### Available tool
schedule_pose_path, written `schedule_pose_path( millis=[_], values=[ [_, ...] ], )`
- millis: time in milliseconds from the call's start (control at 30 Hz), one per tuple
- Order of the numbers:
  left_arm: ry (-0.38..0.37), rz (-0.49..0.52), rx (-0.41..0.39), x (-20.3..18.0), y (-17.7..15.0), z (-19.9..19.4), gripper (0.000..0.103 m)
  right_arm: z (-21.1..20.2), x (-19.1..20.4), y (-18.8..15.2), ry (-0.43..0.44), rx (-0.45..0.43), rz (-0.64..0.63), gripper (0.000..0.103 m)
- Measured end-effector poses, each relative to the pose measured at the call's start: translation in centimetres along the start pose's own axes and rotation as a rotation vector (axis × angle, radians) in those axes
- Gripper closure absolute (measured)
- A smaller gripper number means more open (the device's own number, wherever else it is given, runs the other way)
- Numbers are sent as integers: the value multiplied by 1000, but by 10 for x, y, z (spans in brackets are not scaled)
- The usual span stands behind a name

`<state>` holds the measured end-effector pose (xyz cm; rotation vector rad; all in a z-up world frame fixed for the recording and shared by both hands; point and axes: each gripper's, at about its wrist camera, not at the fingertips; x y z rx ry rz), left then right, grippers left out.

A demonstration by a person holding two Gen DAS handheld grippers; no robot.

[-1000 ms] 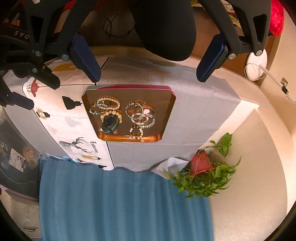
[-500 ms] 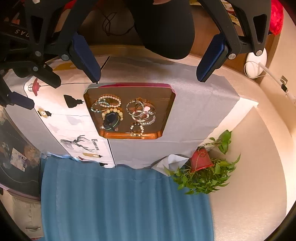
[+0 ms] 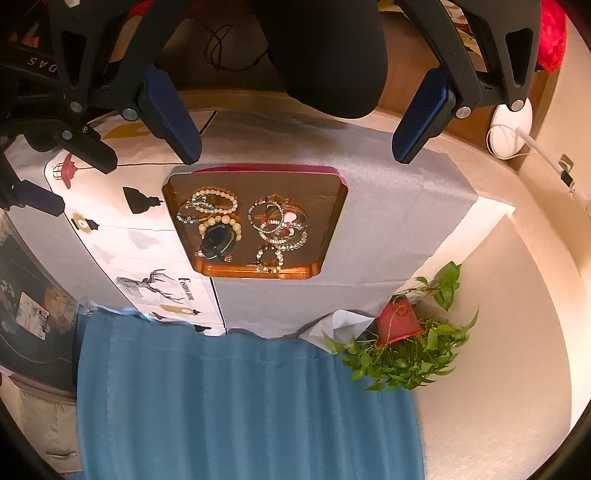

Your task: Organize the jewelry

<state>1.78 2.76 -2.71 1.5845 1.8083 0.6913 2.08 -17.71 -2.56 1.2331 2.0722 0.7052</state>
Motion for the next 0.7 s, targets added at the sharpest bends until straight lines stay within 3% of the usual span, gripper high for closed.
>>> schedule_pose_path(
  millis=[700],
  values=[
    [-1, 12, -4, -2, 8, 3, 1, 1, -1, 3, 0, -4, -2, 17]
  ],
)
Point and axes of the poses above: each gripper's, at about its wrist camera, not at the fingertips, and z roughly the way its jaws point, x to its left, y to its top, and after that the axes turned 15 degrees about -z, right-handed
